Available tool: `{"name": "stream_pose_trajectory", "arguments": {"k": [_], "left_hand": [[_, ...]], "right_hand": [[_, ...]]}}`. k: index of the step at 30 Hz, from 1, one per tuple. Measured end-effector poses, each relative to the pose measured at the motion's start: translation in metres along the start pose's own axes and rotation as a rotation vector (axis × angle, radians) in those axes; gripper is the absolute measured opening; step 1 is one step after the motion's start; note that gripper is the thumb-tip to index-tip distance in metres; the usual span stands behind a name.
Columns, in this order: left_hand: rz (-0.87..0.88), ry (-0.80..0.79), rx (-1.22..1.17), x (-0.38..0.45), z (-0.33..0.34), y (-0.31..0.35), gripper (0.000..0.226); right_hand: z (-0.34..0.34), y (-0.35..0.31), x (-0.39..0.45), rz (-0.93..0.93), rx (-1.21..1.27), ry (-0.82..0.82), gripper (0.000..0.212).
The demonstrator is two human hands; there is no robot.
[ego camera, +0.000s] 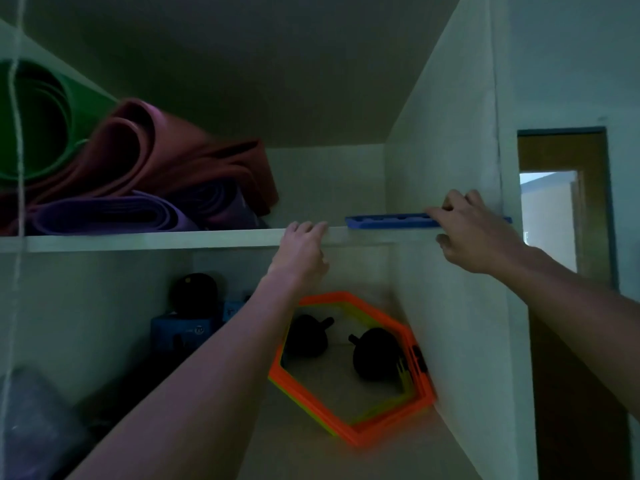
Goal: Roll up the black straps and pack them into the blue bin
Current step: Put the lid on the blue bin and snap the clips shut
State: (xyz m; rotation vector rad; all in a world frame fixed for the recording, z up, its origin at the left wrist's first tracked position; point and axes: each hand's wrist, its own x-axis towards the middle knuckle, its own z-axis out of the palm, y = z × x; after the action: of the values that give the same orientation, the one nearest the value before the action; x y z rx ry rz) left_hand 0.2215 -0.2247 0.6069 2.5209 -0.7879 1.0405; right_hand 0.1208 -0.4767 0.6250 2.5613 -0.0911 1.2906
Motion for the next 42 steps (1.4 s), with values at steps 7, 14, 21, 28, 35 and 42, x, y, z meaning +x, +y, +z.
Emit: {"name": "stream_pose_trajectory", "arguments": {"k": [7,14,21,28,35,42], "left_hand": [[-0.045,-0.098,0.031,-0.002,-0.002,0.002,0.079],[-0.103,-0.258,-0.125,-0.020,-0.021,-0.001,0.083],[-0.286,0.047,-0.547,-0.108,-0.023,-0.011,0.039],[-0.625,-0.070,-0.968,-0.233,-0.006,-0.045,0.053],[-0.982,-0.118,-1.056,-0.361,0.025,-0.124,0.018],[-1.284,-0.183,-0.888,-0.482,0.045,-0.251,0.023]], "right_hand": [[0.016,0.000,-0.022,-0.105,-0.214,0.099,0.055],[-0.002,-0.022,-0.082,-0.207,-0.177,0.269,0.059],[0.002,-0.063,-0.158,-0.276,-0.013,0.264,0.070],[0.047,-0.163,-0.245,-0.309,0.228,0.230,0.069],[0.082,-0.287,-0.320,-0.376,0.497,-0.145,0.086],[0.109,-0.401,-0.384,0.322,1.030,-0.697,0.079]]}}
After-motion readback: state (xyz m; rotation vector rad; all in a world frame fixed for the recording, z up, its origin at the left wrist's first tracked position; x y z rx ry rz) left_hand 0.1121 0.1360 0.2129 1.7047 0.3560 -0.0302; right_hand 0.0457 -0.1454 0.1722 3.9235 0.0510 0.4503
